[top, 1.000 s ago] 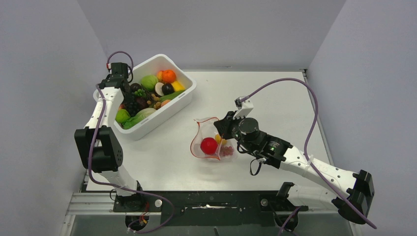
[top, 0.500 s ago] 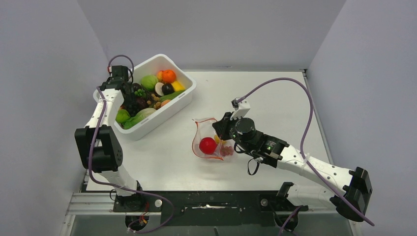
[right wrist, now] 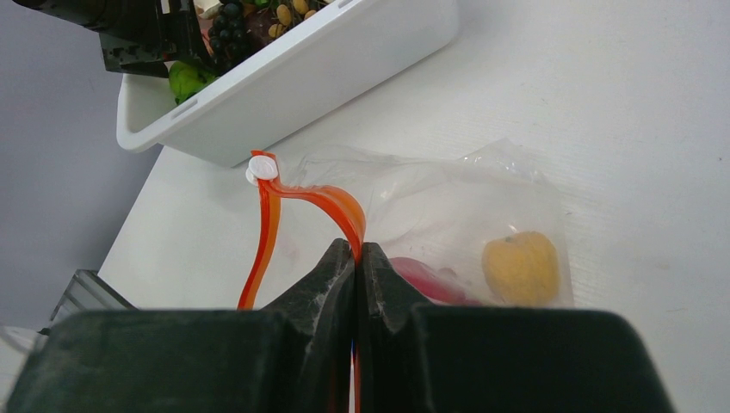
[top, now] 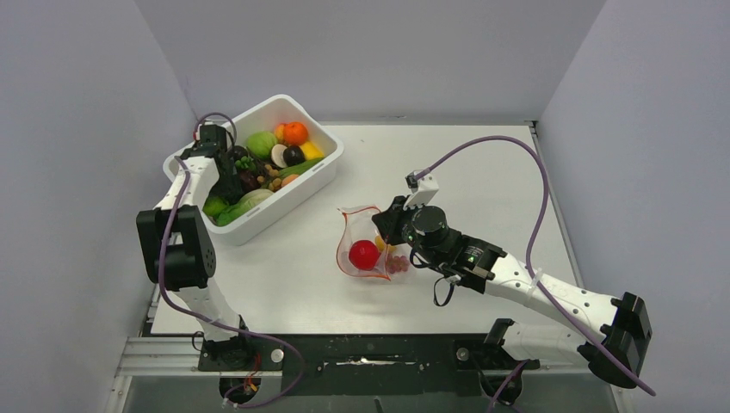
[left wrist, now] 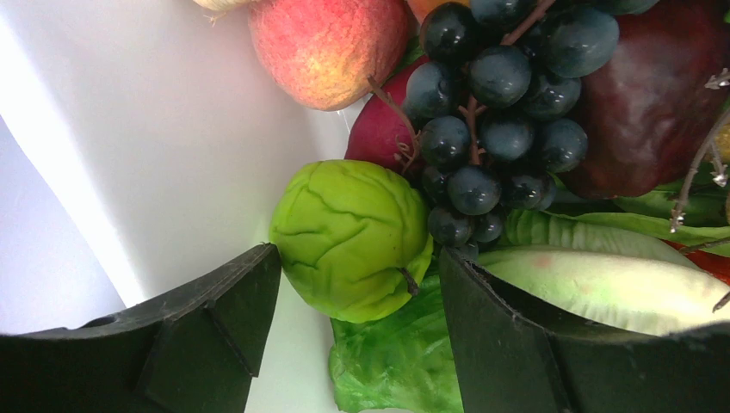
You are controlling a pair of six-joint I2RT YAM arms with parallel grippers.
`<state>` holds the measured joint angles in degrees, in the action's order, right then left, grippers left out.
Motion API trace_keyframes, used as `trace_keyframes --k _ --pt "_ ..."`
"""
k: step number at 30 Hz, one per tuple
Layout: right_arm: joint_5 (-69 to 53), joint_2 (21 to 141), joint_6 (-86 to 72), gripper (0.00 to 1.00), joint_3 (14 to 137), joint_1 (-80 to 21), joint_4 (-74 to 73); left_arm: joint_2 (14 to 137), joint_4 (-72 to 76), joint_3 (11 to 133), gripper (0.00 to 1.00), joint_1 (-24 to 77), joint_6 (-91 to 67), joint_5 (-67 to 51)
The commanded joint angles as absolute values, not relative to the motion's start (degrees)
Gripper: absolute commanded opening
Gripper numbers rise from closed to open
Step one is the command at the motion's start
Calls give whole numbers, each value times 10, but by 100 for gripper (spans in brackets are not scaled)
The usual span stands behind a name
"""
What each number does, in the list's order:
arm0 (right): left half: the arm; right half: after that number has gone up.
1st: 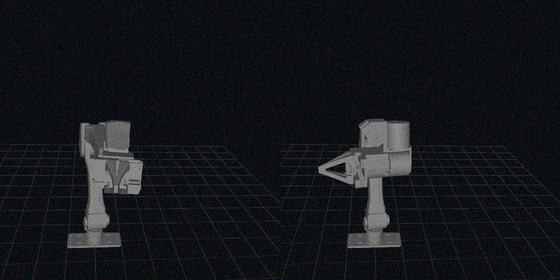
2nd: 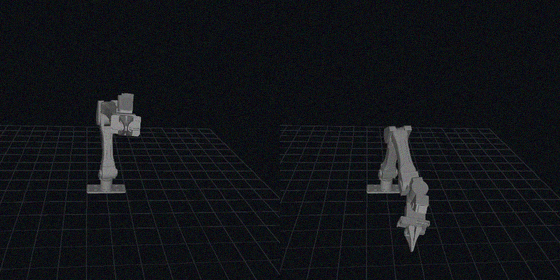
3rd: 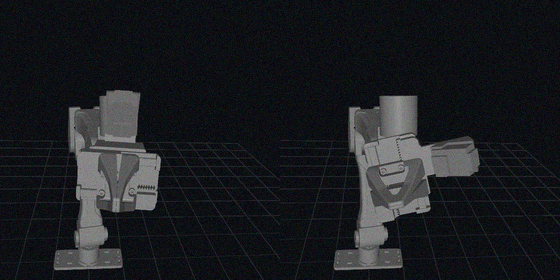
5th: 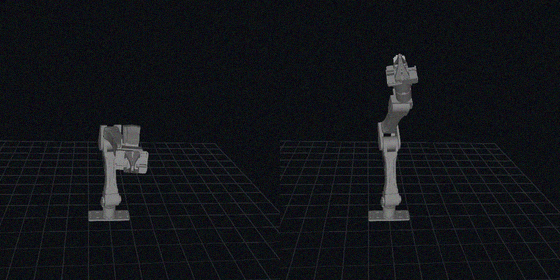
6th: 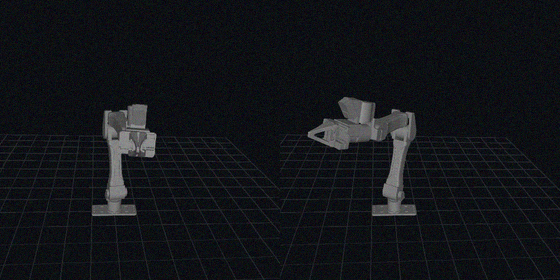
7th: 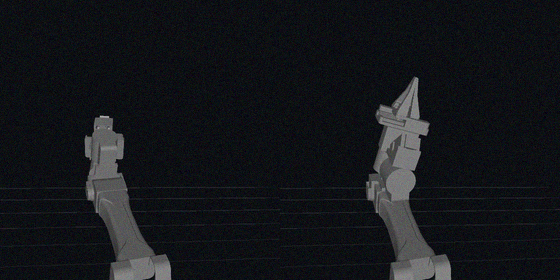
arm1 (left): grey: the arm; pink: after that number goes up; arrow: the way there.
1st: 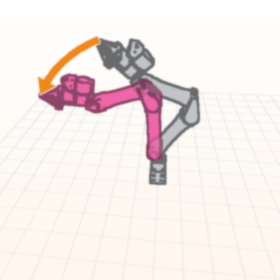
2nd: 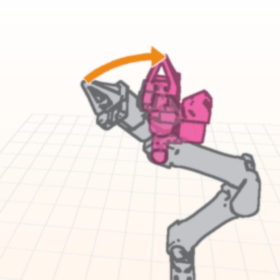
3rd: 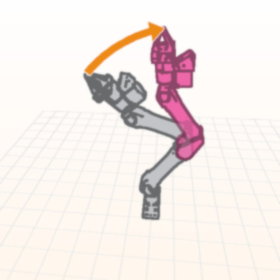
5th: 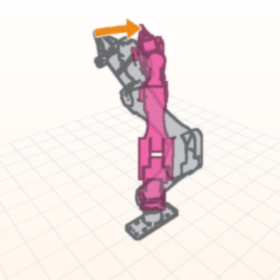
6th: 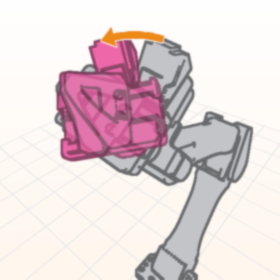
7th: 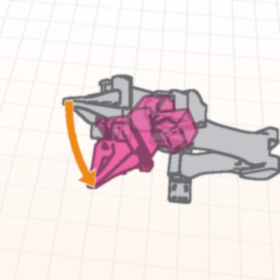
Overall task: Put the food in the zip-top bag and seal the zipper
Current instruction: Pick up the fake fruit from the bin.
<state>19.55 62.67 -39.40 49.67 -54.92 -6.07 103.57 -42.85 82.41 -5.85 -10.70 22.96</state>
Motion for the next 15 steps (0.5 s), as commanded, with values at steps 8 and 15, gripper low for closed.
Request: trace_keyframes --k 8,15 --pt "215 607 -389 0 510 -554 -30 1049 -421 840 57 -62 -107 207" --pt "213 609 -391 0 509 -554 -29 1029 -427 851 47 -56 -107 208"
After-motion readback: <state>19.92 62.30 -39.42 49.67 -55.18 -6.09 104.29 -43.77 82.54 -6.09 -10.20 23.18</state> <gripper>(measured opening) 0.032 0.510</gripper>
